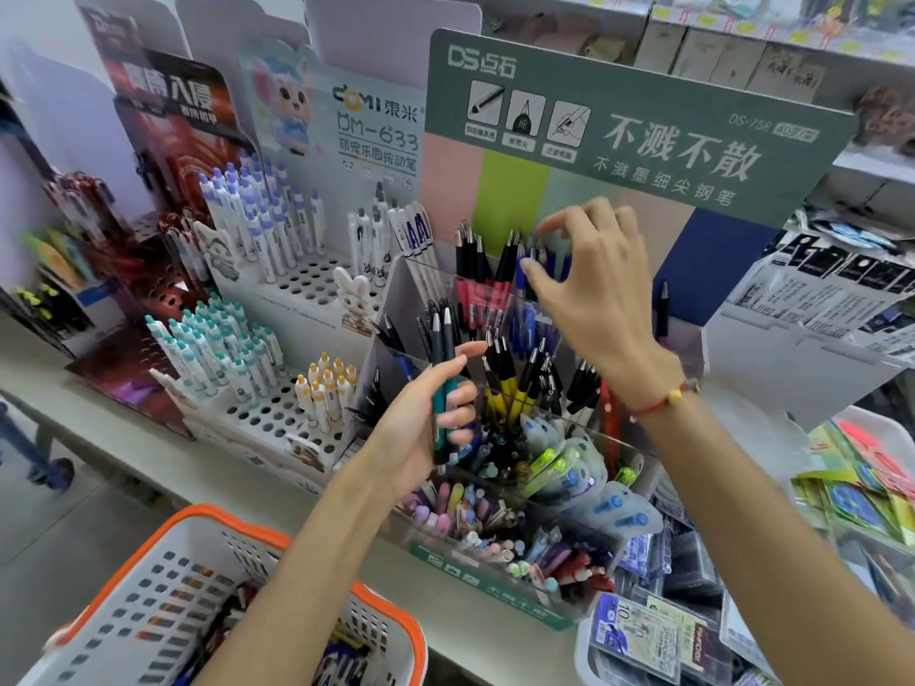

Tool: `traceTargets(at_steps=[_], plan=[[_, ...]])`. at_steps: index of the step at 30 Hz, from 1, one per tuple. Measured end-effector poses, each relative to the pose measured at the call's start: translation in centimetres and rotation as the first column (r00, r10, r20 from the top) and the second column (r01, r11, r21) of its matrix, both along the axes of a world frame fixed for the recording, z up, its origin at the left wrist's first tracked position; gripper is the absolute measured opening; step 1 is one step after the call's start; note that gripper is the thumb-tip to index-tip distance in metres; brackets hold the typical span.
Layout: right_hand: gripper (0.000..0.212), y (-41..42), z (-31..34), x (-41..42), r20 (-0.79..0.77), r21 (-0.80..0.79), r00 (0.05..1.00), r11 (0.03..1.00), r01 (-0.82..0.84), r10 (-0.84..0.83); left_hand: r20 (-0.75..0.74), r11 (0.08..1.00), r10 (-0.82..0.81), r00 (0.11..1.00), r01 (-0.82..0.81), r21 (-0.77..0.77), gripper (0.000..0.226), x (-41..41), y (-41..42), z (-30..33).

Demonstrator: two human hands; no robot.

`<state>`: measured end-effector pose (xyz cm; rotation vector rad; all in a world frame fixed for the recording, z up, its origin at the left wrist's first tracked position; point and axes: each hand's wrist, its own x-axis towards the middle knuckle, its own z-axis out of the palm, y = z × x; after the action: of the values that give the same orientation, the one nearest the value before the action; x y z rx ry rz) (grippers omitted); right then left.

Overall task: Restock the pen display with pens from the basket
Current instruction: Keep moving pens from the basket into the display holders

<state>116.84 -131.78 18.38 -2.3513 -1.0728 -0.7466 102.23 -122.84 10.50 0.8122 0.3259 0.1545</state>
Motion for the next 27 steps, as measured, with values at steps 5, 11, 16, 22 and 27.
traceTargets(at_steps=[5,11,16,22,27], plan=[[0.033,-0.1,-1.6,-3.8,-0.614,0.011,0.760,0.965,-0.260,0.212,0.022,0.997,-0.057,0.998,0.058,-0.056,0.036,-0.9,0.6,0.1],[0.026,0.2,-3.8,-4.3,-0.731,0.066,0.650,0.970,-0.233,0.206,-0.042,0.999,-0.027,0.999,0.029,0.043,0.026,-1.2,0.3,-0.1],[0.013,0.5,-5.2,-5.2,-0.794,0.135,0.569,0.975,-0.179,0.215,-0.179,0.975,0.068,0.982,-0.027,0.221,0.024,-1.2,0.6,-1.2],[0.016,0.3,-5.1,-5.7,-0.758,0.374,0.546,0.923,-0.085,0.357,-0.183,0.891,0.249,0.951,-0.151,0.428,0.024,-2.2,1.7,-1.5],[0.009,-1.0,-4.5,-5.1,-0.580,0.580,0.701,0.815,-0.002,0.414,-0.165,0.882,0.431,0.887,-0.375,0.285,0.028,-3.5,4.5,-3.0]])
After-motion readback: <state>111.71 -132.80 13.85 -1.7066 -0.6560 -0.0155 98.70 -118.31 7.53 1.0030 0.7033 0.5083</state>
